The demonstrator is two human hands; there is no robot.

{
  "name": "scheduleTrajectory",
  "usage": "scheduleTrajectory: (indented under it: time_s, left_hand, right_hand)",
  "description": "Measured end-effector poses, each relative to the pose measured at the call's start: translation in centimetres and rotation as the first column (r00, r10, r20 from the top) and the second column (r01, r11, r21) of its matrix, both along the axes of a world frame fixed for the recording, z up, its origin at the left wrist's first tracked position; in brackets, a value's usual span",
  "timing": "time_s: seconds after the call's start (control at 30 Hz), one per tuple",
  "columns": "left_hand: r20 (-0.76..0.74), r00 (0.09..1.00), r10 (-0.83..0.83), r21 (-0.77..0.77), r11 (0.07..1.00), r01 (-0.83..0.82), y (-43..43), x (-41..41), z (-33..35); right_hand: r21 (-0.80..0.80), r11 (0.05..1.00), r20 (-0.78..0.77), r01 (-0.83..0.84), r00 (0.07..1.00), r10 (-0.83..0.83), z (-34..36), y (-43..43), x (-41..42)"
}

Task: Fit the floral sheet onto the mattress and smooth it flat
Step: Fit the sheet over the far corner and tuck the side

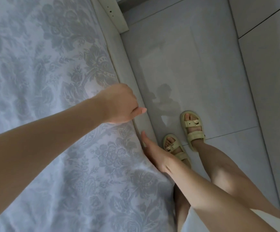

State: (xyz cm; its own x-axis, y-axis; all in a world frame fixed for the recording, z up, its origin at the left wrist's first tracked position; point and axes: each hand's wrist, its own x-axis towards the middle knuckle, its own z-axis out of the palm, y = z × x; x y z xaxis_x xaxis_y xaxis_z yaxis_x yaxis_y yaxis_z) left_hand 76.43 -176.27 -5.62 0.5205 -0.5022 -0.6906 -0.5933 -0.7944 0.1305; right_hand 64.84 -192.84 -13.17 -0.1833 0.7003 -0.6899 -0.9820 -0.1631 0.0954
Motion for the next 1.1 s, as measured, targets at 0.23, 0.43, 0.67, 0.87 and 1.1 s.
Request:
scheduleTrajectory:
  time_s: [0.23,0.43,0.67,0.87,1.1]
  left_hand:
    - [0.014,0.993,-0.116,0.13,0.985,0.113,-0.7,-2.4,-1.7]
    - [-0.015,0.991,-0.133,0.212,0.968,0.133,-2.7,-4.5,-2.8]
    - [-0.13,0.99,-0.062,0.232,0.968,0.091,-8.4,-9.8,-2.6]
    - [-0.174,0.984,-0.043,0.323,0.941,0.098,-10.7,-11.0,-1.5]
    - [-0.233,0.969,0.078,0.345,0.939,0.008,-9.8,-10.6,1.7]
  right_hand:
    - [-0.164,0.98,0.059,0.116,0.992,-0.108,1.0,0.4,-0.3]
    - [-0.426,0.866,0.331,0.262,0.936,-0.121,1.6,-4.6,-3.9]
    - [-0.602,0.798,0.526,-0.022,0.741,0.417,3.2,-7.7,-7.4]
    - [-0.625,0.78,0.528,0.005,0.739,0.418,3.1,-7.8,-9.2]
    - [-0.11,0.987,0.2,0.116,0.975,-0.093,3.4,-3.9,-9.3]
